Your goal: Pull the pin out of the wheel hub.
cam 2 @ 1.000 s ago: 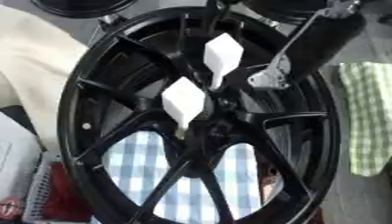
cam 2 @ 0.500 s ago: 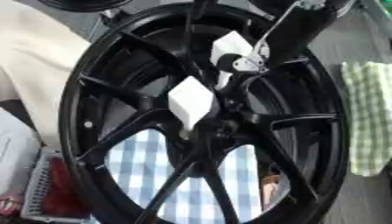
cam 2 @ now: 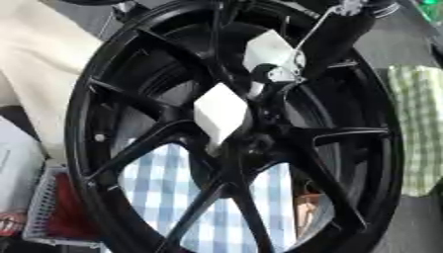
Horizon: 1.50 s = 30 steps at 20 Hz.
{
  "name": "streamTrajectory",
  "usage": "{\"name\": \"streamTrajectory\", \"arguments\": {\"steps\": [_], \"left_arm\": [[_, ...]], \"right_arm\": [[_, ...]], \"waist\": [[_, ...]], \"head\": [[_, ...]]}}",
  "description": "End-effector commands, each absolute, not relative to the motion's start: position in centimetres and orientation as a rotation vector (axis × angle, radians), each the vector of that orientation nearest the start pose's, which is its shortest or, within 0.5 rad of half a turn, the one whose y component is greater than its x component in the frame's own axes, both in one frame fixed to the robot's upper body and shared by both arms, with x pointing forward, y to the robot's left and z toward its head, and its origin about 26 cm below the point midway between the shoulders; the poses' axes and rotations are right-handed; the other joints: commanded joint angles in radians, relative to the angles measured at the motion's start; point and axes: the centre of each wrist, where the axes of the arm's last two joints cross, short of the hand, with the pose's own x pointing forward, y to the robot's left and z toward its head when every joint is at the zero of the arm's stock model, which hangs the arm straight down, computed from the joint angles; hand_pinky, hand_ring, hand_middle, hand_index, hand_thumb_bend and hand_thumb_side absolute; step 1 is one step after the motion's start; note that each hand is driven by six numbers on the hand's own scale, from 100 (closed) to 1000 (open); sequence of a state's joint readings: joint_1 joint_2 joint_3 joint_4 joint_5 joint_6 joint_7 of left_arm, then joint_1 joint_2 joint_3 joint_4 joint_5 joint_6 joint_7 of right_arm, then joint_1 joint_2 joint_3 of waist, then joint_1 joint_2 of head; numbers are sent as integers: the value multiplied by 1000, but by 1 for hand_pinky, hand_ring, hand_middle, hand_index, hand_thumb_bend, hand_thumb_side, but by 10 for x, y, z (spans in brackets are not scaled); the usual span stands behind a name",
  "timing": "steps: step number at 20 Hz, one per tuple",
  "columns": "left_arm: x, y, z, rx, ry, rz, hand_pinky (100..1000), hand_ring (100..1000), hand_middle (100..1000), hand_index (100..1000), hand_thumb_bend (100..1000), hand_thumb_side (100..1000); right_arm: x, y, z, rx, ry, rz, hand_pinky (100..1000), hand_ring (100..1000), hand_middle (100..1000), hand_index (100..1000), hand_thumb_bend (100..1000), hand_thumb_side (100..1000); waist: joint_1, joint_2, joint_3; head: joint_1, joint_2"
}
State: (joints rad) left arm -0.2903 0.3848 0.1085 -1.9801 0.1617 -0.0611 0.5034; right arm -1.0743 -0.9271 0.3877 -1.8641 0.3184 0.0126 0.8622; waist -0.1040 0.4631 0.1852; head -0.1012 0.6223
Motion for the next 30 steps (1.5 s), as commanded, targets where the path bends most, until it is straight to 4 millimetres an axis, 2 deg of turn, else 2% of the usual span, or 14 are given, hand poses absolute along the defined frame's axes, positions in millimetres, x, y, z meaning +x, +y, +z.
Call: {"name": "streamTrajectory", "arguments": {"steps": [1,5,11,25,30], "left_arm": [[296,297,216,360,-2371,318,798,727,605,799,252,717],[296,297,216,350,-2366,318,798,727,605,800,252,720],[296,296,216,344,-2365,321,799,727,605,800,249,720],[297,295,216,336,-2363,332,802,728,604,801,247,727],[297,294,216,329,-2364,332,803,728,605,801,249,728]], "right_arm": [[301,-218,416,1034,2047,-2675,882,855,841,857,431,411],[306,-223,418,1024,2078,-2673,885,860,842,857,415,302],[317,-230,415,1081,2088,-2665,885,861,840,854,391,205],[324,-234,411,1106,2057,-2704,883,860,830,837,379,129],[323,-233,412,1108,2091,-2684,877,845,731,754,324,108]], "waist": [[6,-19,0],[5,-19,-1],[3,-13,2],[2,-4,6],[0,-4,6]], "head": [[-1,-4],[-2,-9],[-4,-15],[-4,-15],[-2,-16]]}}
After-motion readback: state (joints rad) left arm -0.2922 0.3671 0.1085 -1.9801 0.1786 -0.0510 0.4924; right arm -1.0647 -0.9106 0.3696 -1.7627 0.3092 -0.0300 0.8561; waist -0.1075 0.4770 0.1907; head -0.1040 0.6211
